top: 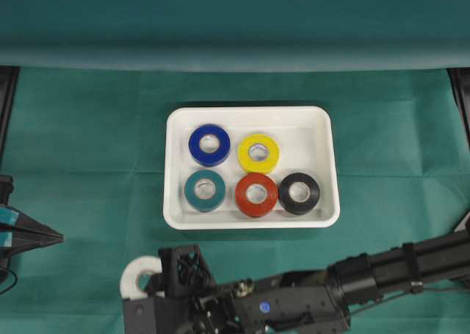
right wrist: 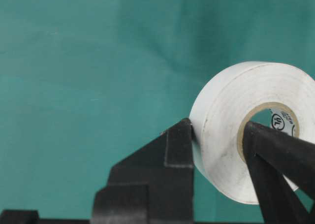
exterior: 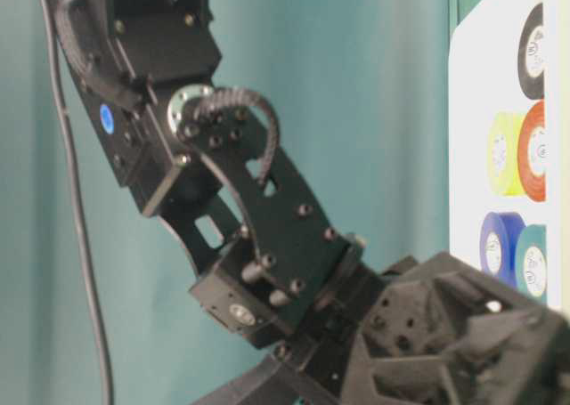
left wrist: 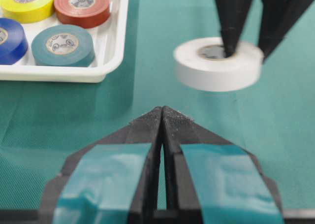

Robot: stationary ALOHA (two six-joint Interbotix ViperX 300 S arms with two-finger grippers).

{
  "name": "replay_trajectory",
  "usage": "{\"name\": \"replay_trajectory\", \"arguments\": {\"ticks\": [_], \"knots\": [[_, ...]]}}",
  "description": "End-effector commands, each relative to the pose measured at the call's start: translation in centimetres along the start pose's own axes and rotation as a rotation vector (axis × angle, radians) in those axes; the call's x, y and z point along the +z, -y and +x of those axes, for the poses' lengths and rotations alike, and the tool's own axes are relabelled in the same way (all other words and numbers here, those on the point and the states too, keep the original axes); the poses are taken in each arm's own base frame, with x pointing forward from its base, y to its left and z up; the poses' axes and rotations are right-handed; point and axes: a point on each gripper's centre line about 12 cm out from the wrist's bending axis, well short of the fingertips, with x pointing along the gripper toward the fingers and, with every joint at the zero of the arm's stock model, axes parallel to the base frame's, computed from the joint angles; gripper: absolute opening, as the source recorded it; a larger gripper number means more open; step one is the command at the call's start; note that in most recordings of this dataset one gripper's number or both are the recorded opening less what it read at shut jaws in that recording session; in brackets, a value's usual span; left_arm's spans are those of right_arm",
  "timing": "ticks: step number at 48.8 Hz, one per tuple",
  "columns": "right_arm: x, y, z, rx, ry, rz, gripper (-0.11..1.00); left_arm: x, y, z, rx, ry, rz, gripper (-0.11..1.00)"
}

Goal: Put the tape into the white case with the right arm.
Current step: 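Carry the white roll over the tray to its back-right corner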

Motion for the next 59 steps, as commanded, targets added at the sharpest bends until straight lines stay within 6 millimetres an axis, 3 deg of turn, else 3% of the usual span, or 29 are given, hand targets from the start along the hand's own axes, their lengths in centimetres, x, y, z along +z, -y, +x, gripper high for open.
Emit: {"name": "replay_trajectory", "arguments": {"ticks": [1,17,25,35,42,59], "knots": [[2.9,2.9,-2.3,-0.028,0.075,0.042,0.03,0.5,0.0,0.0,-0.001,0.012,-0.003,0.00],[2.7,12.4,-2.0,-0.168,0.068,0.108,0.03,0.5,0.0,0.0,-0.001,0.012,-0.003,0.00],[2.3,15.8,-2.0,-0.212,0.063,0.151,0.03,0.4,0.0,0.0,0.000,0.009,-0.003,0.00],[1.7,17.1,-2.2,-0.232,0.051,0.156,0.03,0.4,0.0,0.0,-0.001,0.011,-0.003,0.00],[0.0,17.6,-2.9,-0.242,0.019,0.152,0.03,0.4,0.0,0.0,-0.001,0.011,-0.003,0.00],[-5.8,18.7,-8.1,-0.244,-0.022,0.177,0.03,0.4,0.0,0.0,0.000,0.011,-0.002,0.00]]}}
